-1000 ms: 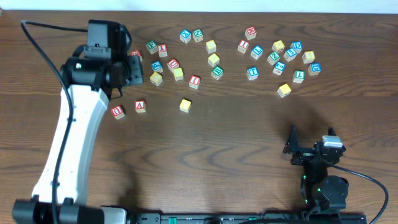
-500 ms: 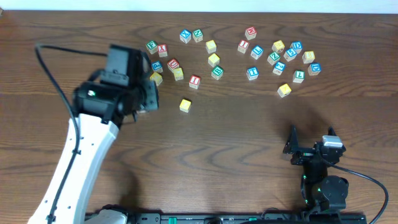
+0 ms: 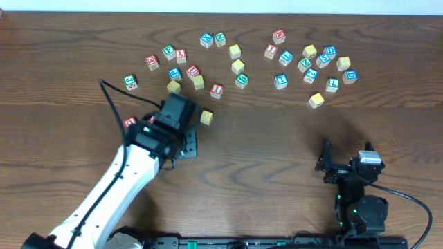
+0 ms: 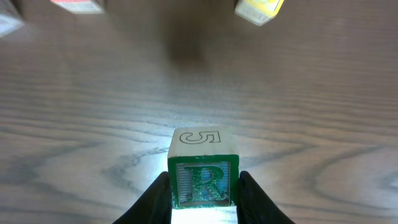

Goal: Spell out ROBOT
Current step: 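Lift the R block and carry it toward the table center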

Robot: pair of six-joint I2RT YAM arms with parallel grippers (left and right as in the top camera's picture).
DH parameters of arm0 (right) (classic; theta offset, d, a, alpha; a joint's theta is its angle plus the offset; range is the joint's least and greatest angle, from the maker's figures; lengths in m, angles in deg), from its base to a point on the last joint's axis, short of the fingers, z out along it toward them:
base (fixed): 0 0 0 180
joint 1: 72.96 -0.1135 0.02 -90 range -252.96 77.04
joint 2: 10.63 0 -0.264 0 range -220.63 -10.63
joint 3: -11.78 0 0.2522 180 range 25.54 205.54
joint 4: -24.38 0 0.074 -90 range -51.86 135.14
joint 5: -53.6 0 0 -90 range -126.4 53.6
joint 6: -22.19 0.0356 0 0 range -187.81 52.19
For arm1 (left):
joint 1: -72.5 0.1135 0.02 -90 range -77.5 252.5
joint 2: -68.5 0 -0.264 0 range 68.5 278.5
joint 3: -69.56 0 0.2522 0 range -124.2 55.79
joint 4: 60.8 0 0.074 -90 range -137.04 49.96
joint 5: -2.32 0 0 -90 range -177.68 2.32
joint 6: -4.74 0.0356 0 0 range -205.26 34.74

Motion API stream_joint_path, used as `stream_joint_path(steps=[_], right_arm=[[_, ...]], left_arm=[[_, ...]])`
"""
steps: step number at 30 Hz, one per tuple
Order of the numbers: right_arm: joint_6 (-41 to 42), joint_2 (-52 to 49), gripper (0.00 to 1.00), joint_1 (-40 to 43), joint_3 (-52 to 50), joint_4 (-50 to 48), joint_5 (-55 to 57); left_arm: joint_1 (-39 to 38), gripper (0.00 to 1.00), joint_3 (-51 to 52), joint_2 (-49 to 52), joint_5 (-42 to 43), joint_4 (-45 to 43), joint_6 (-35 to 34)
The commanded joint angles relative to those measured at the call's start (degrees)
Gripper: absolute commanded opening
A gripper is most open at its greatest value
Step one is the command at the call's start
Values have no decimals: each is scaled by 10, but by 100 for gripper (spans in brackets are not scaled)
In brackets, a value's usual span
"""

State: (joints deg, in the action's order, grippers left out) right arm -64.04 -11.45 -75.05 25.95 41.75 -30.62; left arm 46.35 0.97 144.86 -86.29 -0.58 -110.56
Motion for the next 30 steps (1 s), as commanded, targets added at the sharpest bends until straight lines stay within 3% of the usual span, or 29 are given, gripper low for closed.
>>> stream_joint_path(steps=[1, 10, 23, 30], right_arm=[[-7, 4, 99, 5, -1, 2, -2], [-7, 4, 99, 5, -1, 2, -2], [-7, 4, 99, 5, -1, 2, -2], [-7, 4, 99, 5, -1, 2, -2]], left_arm=[[-6, 20, 37, -8, -9, -25, -30], [-5, 21, 85, -2, -10, -103, -26], [-5, 21, 85, 126, -5, -165, 2], [-2, 21, 83, 134, -3, -187, 6]])
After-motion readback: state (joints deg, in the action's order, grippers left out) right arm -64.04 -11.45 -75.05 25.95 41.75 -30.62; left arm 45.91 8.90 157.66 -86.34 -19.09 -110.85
